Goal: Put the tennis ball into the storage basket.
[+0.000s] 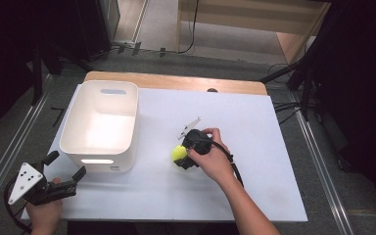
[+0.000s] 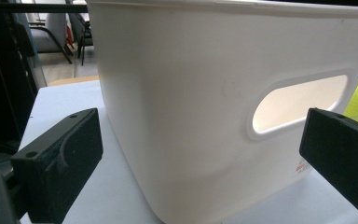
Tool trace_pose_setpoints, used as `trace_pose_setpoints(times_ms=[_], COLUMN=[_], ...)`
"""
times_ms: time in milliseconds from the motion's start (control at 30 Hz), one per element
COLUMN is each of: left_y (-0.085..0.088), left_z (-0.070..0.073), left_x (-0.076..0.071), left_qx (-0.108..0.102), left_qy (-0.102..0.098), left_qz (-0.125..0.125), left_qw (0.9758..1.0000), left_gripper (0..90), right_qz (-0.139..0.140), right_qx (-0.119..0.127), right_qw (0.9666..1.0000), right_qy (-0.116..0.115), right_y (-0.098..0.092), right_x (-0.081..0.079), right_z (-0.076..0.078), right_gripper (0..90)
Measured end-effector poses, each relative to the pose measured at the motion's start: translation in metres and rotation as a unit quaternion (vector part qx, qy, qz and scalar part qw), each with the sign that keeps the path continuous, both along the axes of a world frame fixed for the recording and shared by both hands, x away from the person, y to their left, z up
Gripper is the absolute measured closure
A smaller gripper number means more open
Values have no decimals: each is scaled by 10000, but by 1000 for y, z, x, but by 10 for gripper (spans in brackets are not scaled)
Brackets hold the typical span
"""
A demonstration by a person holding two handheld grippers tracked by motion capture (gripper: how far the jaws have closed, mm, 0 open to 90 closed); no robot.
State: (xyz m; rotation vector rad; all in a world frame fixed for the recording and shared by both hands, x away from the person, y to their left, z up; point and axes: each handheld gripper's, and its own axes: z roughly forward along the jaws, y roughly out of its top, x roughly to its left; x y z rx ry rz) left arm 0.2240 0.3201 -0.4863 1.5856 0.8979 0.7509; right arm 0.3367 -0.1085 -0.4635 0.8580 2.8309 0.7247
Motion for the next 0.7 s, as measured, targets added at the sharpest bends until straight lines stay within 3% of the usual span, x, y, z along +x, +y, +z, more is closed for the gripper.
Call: trace_pose_setpoints(times_ms=[433, 567, 700], left_y=[0, 0, 0], left_z=[0, 0, 0], left_x=[0, 0, 0], left_qx=[23, 15, 31], left_qy=[0, -2, -6], left_qz=[-3, -2, -8], left_qw=[10000, 10000, 10000], left_gripper=[0, 0, 0], right_qz=[18, -1, 4], right_qx=[-180, -199, -195], right_qw=[9996, 9996, 9995], right_qy=[216, 219, 245], right_y=[11, 12, 11], right_x=[5, 6, 5], right_z=[-13, -14, -13], right_gripper=[135, 227, 232])
